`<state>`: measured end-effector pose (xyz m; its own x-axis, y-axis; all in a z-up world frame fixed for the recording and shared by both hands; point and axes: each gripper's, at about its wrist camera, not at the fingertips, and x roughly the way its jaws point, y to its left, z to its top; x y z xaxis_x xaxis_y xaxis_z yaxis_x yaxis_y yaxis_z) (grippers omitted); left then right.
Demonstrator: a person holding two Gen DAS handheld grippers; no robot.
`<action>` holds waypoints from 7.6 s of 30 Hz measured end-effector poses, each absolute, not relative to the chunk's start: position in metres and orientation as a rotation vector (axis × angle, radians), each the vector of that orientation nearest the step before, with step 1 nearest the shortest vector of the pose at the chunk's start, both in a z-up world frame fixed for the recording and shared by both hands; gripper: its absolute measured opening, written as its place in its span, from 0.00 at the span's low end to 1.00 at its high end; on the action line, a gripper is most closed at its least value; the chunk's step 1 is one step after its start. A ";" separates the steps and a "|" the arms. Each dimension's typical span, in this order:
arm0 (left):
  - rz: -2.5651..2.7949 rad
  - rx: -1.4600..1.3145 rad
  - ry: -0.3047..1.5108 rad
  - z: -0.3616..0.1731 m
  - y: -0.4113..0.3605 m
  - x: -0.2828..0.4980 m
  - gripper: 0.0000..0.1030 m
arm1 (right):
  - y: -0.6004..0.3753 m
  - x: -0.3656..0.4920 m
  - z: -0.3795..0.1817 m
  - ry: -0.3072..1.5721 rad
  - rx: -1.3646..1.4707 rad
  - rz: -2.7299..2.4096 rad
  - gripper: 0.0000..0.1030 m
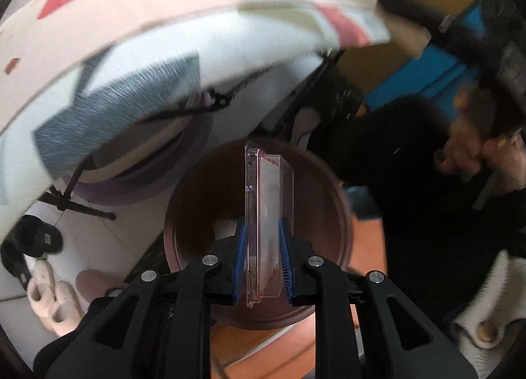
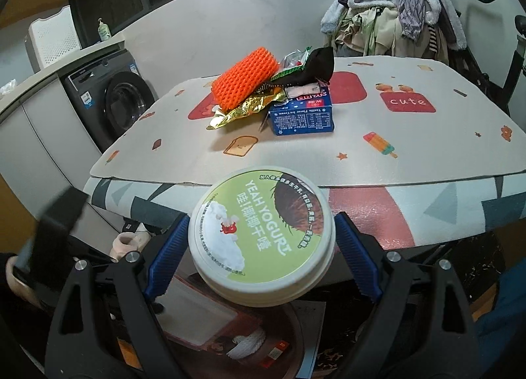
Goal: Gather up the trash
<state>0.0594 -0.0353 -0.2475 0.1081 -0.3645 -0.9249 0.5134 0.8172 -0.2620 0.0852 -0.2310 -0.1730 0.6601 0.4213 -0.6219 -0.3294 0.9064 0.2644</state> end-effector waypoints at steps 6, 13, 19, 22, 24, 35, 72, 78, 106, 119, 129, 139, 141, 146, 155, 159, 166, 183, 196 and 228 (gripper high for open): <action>-0.652 0.209 1.362 -0.267 -0.050 0.065 0.18 | -0.227 0.090 -0.178 0.755 0.133 0.437 0.84; -0.671 0.147 1.336 -0.264 -0.063 0.072 0.18 | -0.229 0.092 -0.180 0.761 0.139 0.433 0.84; -0.634 0.045 1.156 -0.215 -0.039 0.067 0.46 | -0.227 0.094 -0.183 0.778 0.130 0.435 0.84; -0.606 0.020 1.030 -0.186 -0.019 0.056 0.67 | -0.222 0.093 -0.184 0.785 0.109 0.450 0.84; -0.570 0.016 0.957 -0.170 -0.007 0.047 0.78 | -0.216 0.092 -0.186 0.794 0.081 0.467 0.84; -0.377 -0.027 0.683 -0.131 0.041 -0.002 0.91 | -0.164 0.077 -0.197 0.835 -0.129 0.600 0.84; -0.247 -0.114 0.716 -0.143 0.067 0.005 0.94 | -0.139 0.079 -0.229 0.968 -0.291 0.581 0.94; -0.236 -0.115 0.726 -0.145 0.067 0.007 0.94 | -0.152 0.085 -0.223 0.948 -0.234 0.530 0.94; -0.206 -0.061 0.751 -0.147 0.059 0.010 0.94 | -0.185 0.092 -0.201 0.860 -0.082 0.437 0.94; -0.107 -0.092 0.752 -0.127 0.077 0.043 0.94 | -0.205 0.121 -0.165 0.784 0.012 0.473 0.95; -0.098 -0.010 0.637 -0.077 0.088 0.092 0.94 | -0.231 0.185 -0.107 0.689 0.055 0.356 0.95; -0.236 -0.070 0.685 -0.059 0.086 0.168 0.94 | -0.227 0.283 -0.074 0.664 0.079 0.363 0.78; -0.219 -0.079 0.717 -0.066 0.085 0.183 0.94 | -0.225 0.306 -0.075 0.681 0.097 0.390 0.72; -0.226 -0.084 0.743 -0.086 0.079 0.204 0.94 | -0.221 0.359 -0.095 0.781 0.194 0.402 0.66; -0.315 -0.034 0.777 -0.109 0.053 0.236 0.94 | -0.215 0.391 -0.139 0.928 0.302 0.415 0.35; -0.387 0.002 0.799 -0.114 0.028 0.257 0.83 | -0.225 0.373 -0.126 0.824 0.313 0.415 0.31; -0.450 0.126 0.789 -0.109 -0.020 0.290 0.82 | -0.255 0.347 -0.088 0.632 0.347 0.404 0.31; -0.476 0.196 0.848 -0.117 -0.039 0.315 0.19 | -0.286 0.290 -0.072 0.555 0.297 0.354 0.31; -0.479 0.018 0.735 -0.042 0.008 0.206 0.18 | -0.251 0.220 -0.058 0.534 0.222 0.420 0.31; -0.514 -0.182 0.781 -0.107 0.046 0.034 0.18 | -0.151 0.086 -0.212 1.053 -0.109 0.653 0.36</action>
